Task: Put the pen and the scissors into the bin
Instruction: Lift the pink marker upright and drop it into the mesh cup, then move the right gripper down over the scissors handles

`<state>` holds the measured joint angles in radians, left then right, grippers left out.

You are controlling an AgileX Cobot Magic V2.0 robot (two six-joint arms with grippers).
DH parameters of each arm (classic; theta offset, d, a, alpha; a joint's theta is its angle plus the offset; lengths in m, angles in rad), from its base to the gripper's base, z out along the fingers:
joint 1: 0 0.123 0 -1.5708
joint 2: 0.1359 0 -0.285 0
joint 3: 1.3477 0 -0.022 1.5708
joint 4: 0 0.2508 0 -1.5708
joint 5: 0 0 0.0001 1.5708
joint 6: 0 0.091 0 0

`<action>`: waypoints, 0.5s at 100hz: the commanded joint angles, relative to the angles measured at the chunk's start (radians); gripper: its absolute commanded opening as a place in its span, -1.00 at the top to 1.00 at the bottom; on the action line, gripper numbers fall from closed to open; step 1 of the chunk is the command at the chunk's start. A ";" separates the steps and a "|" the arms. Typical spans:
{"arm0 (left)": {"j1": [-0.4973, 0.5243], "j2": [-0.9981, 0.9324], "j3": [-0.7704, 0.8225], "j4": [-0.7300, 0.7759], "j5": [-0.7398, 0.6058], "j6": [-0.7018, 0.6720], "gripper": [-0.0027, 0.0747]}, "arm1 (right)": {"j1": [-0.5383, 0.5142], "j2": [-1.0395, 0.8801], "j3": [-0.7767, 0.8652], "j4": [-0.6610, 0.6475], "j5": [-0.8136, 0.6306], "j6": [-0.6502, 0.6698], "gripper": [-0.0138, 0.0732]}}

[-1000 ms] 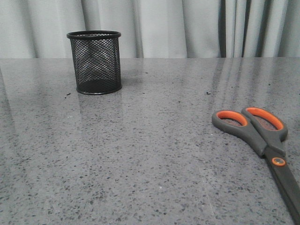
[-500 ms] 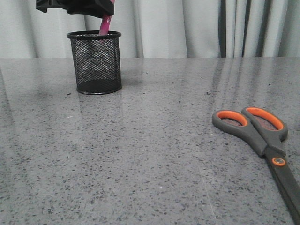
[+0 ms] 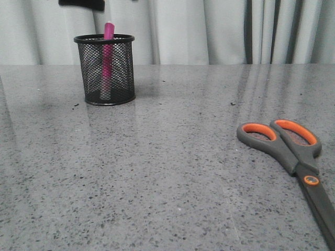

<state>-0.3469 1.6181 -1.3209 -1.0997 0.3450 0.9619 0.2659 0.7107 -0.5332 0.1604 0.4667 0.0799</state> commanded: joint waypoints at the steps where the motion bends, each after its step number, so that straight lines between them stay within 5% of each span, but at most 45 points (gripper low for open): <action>1: -0.008 -0.139 -0.029 -0.015 -0.012 0.005 -0.30 | 0.016 0.006 -0.096 0.001 0.003 -0.080 -0.24; 29: -0.008 -0.438 -0.029 -0.011 0.031 0.005 -0.25 | 0.200 0.267 -0.455 -0.001 0.212 -0.112 -0.22; 50: -0.008 -0.571 -0.029 0.017 0.128 0.003 -0.20 | 0.275 0.544 -0.560 -0.085 0.418 0.106 -0.23</action>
<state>-0.3469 1.1051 -1.3209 -1.0653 0.4587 0.9619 0.5331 1.1887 -1.0448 0.1216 0.8411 0.1017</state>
